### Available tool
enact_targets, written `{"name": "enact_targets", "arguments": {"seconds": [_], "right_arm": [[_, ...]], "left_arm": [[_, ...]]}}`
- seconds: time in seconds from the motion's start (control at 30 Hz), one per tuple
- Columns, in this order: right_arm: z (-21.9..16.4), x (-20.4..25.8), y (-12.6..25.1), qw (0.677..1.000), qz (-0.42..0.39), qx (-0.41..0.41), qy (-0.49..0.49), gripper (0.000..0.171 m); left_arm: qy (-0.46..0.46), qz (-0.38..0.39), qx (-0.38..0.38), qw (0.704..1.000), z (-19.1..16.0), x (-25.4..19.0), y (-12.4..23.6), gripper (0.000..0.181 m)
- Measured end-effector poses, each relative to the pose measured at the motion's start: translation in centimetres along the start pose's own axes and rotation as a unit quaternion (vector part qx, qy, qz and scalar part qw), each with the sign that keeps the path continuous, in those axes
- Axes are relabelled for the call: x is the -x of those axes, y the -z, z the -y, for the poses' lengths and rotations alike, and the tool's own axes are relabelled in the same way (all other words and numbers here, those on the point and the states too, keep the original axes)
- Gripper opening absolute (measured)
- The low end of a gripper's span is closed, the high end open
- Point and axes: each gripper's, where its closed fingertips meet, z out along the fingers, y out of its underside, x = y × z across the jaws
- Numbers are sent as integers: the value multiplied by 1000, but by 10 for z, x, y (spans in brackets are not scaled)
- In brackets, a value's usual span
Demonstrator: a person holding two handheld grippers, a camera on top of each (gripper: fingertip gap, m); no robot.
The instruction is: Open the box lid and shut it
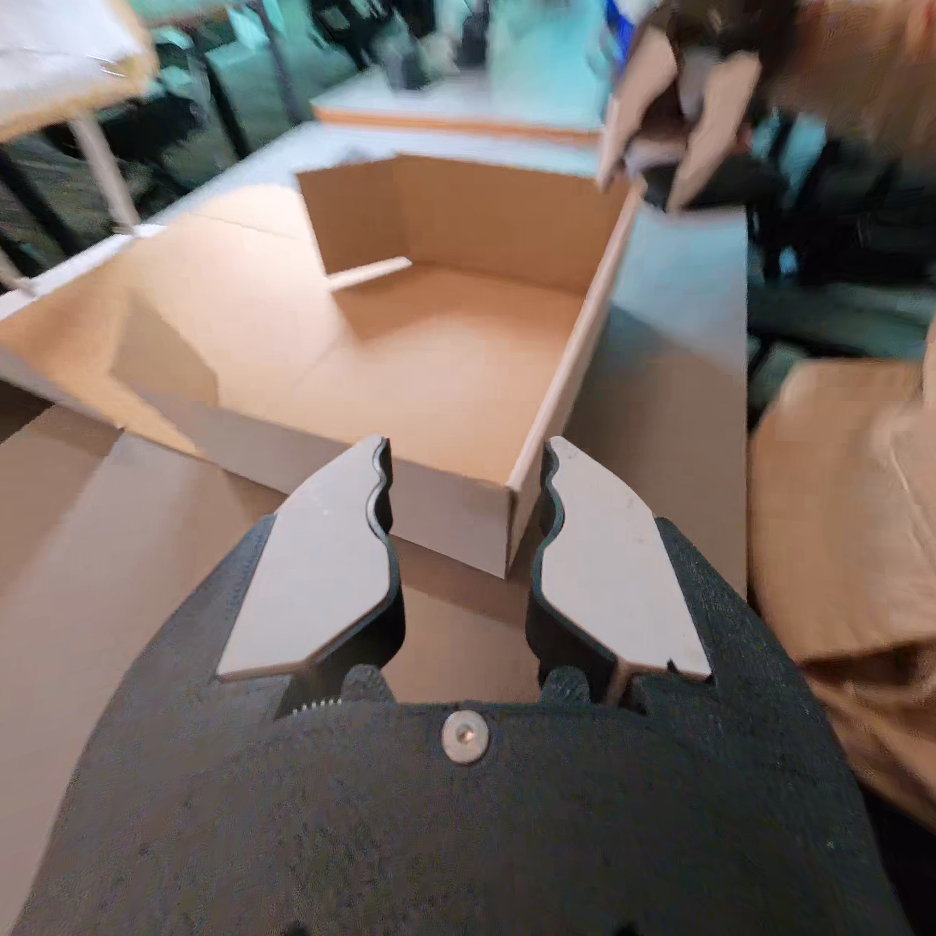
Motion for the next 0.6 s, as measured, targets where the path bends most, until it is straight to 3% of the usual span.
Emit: {"name": "enact_targets", "arguments": {"seconds": [0.17,0.23,0.4,0.6], "right_arm": [[4,-33,22,970,-109,-182,-115,62],[-3,-59,30,947,-142,-227,-178,60],[-29,-163,23,905,-189,-238,-298,58],[-11,-239,-25,902,-144,-224,-339,63]], "left_arm": [[123,107,-139,977,-11,40,9,62],[166,141,-158,963,-13,65,7,58],[225,155,-136,952,-6,138,-26,63],[273,80,-106,953,10,188,-85,71]]}}
